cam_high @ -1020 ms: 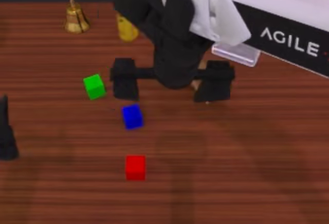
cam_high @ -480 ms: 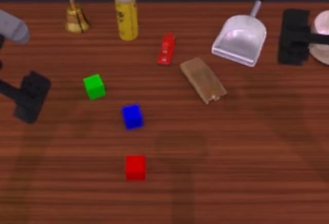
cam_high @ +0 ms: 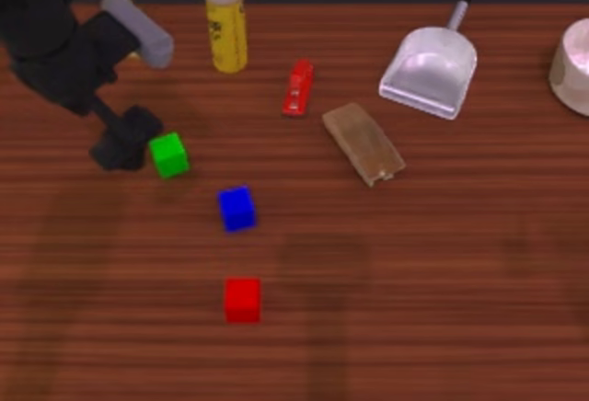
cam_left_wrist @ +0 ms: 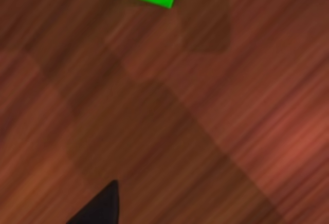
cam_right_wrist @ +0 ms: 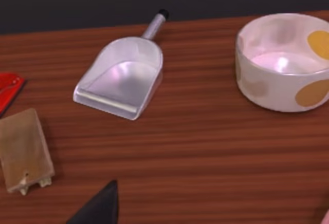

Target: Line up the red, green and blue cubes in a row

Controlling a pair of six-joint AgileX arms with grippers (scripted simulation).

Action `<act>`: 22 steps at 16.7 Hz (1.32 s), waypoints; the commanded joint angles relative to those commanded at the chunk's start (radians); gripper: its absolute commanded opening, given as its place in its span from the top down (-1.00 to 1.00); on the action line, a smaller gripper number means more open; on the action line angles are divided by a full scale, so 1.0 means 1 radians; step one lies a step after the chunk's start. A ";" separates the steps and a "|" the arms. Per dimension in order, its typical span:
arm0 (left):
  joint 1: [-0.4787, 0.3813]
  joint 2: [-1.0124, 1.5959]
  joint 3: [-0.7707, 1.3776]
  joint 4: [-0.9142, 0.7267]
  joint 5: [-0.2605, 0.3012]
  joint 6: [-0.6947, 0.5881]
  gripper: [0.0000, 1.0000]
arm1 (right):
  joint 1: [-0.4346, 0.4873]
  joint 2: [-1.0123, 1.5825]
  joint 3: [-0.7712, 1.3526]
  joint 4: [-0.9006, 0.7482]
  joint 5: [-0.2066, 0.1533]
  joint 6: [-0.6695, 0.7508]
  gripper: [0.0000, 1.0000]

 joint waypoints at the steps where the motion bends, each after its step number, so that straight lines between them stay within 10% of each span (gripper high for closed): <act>1: -0.007 0.084 0.080 -0.040 -0.009 0.031 -1.00 | -0.030 -0.071 -0.073 0.048 -0.013 -0.028 -1.00; 10: -0.038 0.543 0.604 -0.208 -0.085 0.230 -1.00 | -0.191 -0.461 -0.458 0.353 -0.124 -0.168 -1.00; 22: -0.038 0.594 0.502 -0.049 -0.088 0.240 -1.00 | -0.196 -0.477 -0.470 0.365 -0.129 -0.172 -1.00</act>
